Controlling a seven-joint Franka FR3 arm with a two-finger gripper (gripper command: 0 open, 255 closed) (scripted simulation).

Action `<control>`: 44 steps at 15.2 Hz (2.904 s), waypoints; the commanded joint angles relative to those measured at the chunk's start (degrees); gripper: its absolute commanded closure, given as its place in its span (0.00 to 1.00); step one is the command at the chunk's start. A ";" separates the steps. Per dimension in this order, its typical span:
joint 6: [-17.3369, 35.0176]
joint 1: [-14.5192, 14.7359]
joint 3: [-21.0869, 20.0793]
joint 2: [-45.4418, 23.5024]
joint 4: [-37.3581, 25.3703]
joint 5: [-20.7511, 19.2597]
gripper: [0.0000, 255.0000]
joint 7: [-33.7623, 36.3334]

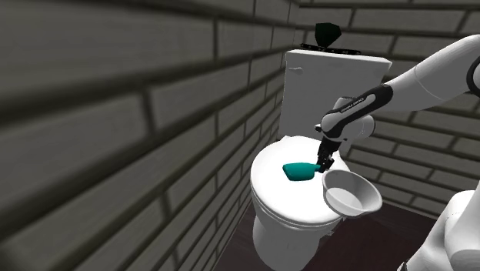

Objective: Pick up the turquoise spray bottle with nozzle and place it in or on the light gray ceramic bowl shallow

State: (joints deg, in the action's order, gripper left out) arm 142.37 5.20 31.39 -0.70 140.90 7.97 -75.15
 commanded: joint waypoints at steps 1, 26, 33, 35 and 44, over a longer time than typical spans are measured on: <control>-1.31 0.03 0.04 1.34 -0.25 -1.35 1.00 1.15; -21.39 -1.26 -2.22 14.59 -8.99 -10.61 1.00 9.23; -24.02 -4.79 -4.36 27.69 0.79 -16.45 1.00 12.26; -25.43 -6.57 -5.25 32.87 4.53 -18.22 1.00 12.95; -32.51 -14.16 -7.60 52.44 17.50 -22.89 1.00 13.04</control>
State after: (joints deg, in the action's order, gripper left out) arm 110.07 -8.54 23.85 50.75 157.57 -14.67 -62.06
